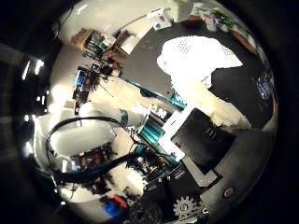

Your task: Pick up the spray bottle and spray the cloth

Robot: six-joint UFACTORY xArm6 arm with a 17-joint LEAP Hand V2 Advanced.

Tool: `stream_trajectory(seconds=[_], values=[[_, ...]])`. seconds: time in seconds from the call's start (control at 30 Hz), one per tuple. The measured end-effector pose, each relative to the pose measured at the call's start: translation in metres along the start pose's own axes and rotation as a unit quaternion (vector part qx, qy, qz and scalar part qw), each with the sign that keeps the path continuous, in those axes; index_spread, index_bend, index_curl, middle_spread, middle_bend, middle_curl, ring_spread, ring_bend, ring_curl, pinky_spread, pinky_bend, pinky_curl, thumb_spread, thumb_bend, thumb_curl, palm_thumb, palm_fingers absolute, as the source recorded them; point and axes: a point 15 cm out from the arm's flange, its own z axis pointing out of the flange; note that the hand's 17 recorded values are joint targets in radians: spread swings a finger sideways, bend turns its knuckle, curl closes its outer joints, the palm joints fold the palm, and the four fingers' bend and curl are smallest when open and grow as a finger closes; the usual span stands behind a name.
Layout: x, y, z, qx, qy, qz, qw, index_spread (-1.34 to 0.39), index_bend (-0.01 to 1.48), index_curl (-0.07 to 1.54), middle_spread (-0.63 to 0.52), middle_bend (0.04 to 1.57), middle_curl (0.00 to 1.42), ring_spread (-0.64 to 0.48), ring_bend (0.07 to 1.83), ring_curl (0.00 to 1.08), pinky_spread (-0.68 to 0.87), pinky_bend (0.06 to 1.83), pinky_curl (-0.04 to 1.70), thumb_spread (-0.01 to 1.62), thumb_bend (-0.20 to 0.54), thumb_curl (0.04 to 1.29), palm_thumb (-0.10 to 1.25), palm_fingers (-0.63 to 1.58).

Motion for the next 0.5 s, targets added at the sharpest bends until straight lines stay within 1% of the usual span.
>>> stream_trajectory(seconds=[0.1, 0.27, 0.5], values=[[0.016, 0.001, -0.007, 0.017, 0.010, 0.011, 1.000, -0.56, 0.18, 0.39, -0.20, 0.23, 0.31, 0.02, 0.61, 0.01, 0.61, 0.86, -0.01, 0.98, -0.032, 0.52, 0.66, 0.68], [0.050, 0.005, -0.012, 0.033, 0.034, 0.041, 0.998, -0.54, 0.18, 0.37, -0.20, 0.25, 0.32, 0.04, 0.63, 0.01, 0.60, 0.91, -0.01, 0.99, -0.028, 0.50, 0.65, 0.65], [0.096, 0.010, -0.013, 0.036, 0.067, 0.065, 0.995, -0.53, 0.19, 0.35, -0.20, 0.25, 0.32, 0.05, 0.64, 0.01, 0.59, 0.95, -0.01, 1.00, -0.028, 0.49, 0.63, 0.61]])
